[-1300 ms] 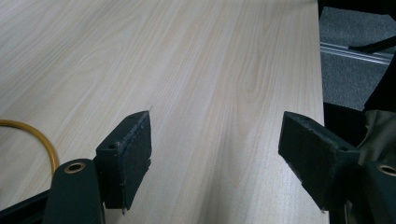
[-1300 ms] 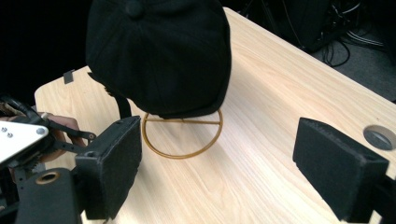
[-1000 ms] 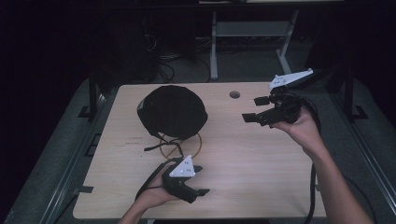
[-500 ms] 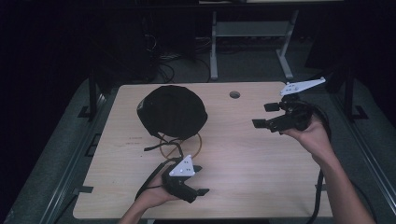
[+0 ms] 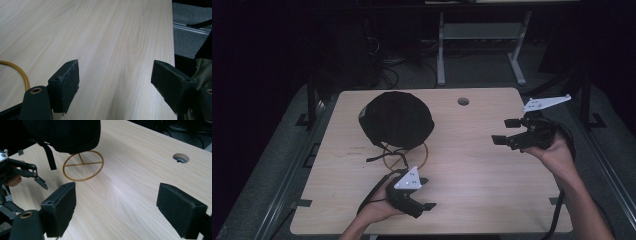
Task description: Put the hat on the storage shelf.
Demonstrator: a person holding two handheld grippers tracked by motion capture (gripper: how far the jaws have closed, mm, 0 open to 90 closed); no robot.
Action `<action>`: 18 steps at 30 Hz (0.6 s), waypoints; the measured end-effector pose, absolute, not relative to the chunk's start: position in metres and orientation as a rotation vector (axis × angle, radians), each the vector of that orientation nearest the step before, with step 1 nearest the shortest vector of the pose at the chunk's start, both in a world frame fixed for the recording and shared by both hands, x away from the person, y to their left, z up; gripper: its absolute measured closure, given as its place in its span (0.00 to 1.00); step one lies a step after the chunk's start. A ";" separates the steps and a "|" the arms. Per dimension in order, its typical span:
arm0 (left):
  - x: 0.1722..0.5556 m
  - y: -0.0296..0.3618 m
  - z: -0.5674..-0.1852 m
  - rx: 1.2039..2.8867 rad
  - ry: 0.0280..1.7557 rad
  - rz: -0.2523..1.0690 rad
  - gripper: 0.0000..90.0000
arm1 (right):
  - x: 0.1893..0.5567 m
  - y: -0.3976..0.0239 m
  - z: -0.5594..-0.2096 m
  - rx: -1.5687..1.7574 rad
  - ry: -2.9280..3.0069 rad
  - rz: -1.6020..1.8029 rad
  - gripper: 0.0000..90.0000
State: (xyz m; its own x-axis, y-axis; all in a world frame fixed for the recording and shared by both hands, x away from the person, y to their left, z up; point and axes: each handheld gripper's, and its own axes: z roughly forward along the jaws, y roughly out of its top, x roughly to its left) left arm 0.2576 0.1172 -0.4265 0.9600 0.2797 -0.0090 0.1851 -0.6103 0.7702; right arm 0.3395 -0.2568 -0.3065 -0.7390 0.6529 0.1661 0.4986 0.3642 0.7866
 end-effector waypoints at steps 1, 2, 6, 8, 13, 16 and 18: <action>0.257 0.117 -0.427 2.242 0.325 0.140 0.25 | 0.338 -0.259 -0.308 1.050 2.444 1.317 0.17; 0.257 0.117 -0.427 2.240 0.326 0.143 0.25 | 0.337 -0.261 -0.310 1.061 2.440 1.318 0.17; 0.257 0.116 -0.429 2.242 0.326 0.141 0.25 | 0.333 -0.269 -0.316 1.078 2.430 1.321 0.17; 0.257 0.116 -0.429 2.247 0.325 0.140 0.25 | 0.331 -0.273 -0.319 1.091 2.426 1.324 0.17; 0.257 0.116 -0.430 2.240 0.331 0.139 0.25 | 0.324 -0.283 -0.327 1.110 2.408 1.338 0.17; 0.258 0.116 -0.431 2.246 0.329 0.138 0.25 | 0.321 -0.289 -0.333 1.130 2.404 1.340 0.17; 0.258 0.116 -0.431 2.246 0.330 0.139 0.25 | 0.318 -0.293 -0.337 1.143 2.402 1.343 0.17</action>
State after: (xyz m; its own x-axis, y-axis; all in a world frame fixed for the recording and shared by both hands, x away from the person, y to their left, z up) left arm 0.2577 0.1159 -0.4311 0.9592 0.2826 -0.0111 0.1893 -0.6124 0.7675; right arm 0.3183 -0.2927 -0.3374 -0.6946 0.6871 0.2133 0.5415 0.3041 0.7838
